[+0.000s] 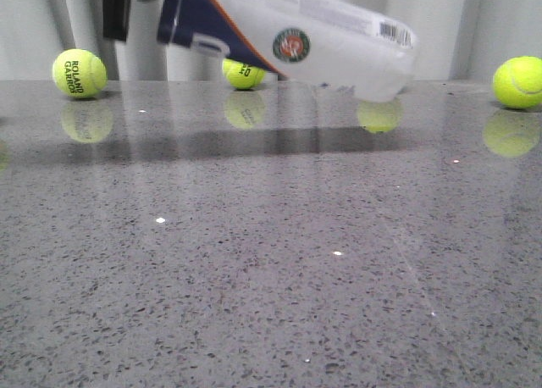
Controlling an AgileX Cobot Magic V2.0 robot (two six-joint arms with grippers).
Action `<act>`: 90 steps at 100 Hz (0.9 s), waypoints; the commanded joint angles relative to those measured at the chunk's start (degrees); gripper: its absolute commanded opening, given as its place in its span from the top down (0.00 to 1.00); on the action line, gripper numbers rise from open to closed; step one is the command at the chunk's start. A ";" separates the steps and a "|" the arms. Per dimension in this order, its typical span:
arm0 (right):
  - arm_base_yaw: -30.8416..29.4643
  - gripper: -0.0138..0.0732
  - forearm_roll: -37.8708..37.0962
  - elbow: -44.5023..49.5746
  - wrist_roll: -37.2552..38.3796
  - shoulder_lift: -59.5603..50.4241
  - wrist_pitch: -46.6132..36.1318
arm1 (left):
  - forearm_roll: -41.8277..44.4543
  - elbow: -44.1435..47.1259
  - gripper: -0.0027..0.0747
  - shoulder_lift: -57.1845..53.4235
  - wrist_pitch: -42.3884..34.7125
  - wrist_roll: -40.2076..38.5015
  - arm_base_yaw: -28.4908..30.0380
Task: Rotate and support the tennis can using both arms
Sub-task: 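Lift the blue-capped end with the left gripper, tilting the can upright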
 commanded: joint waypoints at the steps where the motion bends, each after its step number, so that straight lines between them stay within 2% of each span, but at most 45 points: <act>1: 0.07 0.91 -0.86 -1.35 -0.36 0.49 -4.27 | 5.23 -7.36 0.99 -3.80 3.23 -7.04 -0.48; 17: 0.07 0.91 -0.86 -1.35 -0.36 0.49 -4.27 | 22.49 -18.97 0.99 -4.52 7.82 -18.70 -0.58; 30: 0.07 0.91 -0.86 -1.35 -0.36 0.49 -4.27 | 36.01 -25.95 0.99 -5.95 7.70 -26.70 -1.51; 52: 0.07 0.91 -0.86 -1.35 -0.36 0.49 -4.27 | 55.08 -28.38 0.99 -9.34 7.70 -35.17 -5.89; 76: 0.07 0.91 -0.86 -1.35 -0.36 0.49 -4.27 | 61.83 -28.03 0.99 -12.49 7.70 -36.14 -11.90; 90: 0.07 0.91 -0.86 -1.35 -0.36 0.49 -4.27 | 63.45 -24.07 0.99 -13.56 7.70 -36.27 -13.53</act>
